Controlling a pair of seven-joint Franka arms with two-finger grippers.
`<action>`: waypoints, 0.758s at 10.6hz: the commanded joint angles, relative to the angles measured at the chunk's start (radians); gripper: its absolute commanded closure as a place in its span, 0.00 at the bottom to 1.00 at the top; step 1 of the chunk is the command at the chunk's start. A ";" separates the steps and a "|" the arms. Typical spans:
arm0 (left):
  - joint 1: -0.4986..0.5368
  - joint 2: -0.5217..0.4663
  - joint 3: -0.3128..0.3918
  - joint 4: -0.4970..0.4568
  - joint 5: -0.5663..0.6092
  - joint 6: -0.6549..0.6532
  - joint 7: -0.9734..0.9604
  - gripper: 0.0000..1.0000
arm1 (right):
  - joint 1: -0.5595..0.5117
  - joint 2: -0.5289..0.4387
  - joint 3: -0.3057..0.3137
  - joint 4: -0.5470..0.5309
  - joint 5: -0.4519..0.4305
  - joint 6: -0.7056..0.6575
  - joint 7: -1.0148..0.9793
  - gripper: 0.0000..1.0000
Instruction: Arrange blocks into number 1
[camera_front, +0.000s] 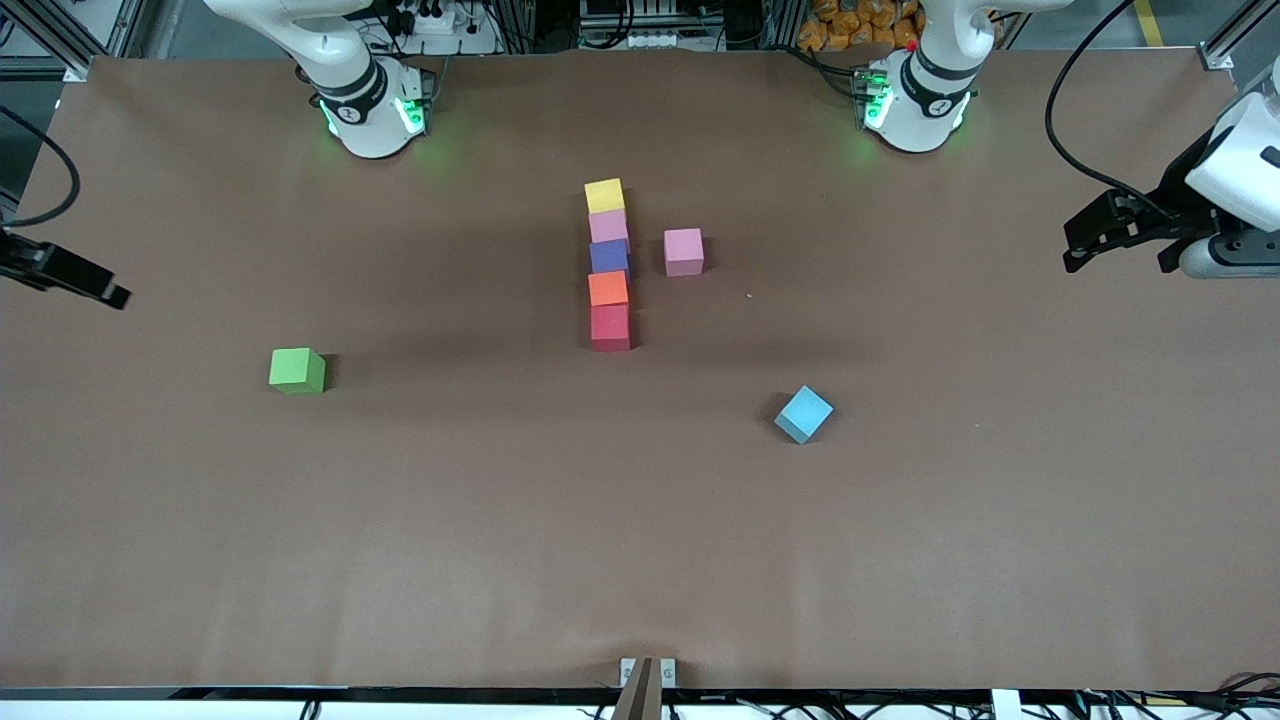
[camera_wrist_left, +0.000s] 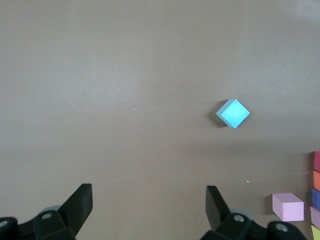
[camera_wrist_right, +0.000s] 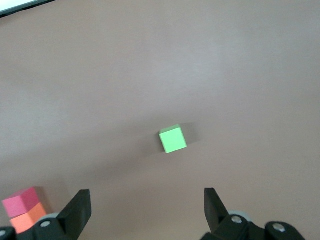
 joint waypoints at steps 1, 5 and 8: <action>0.003 -0.011 -0.002 0.002 -0.023 -0.011 0.014 0.00 | -0.036 -0.078 0.028 -0.091 -0.054 0.008 0.006 0.00; 0.002 -0.010 -0.002 0.002 -0.022 -0.006 0.015 0.00 | -0.016 -0.069 0.023 -0.090 -0.114 0.005 0.006 0.00; 0.003 -0.010 -0.002 0.002 -0.022 -0.006 0.015 0.00 | -0.019 -0.067 0.022 -0.087 -0.106 0.005 0.006 0.00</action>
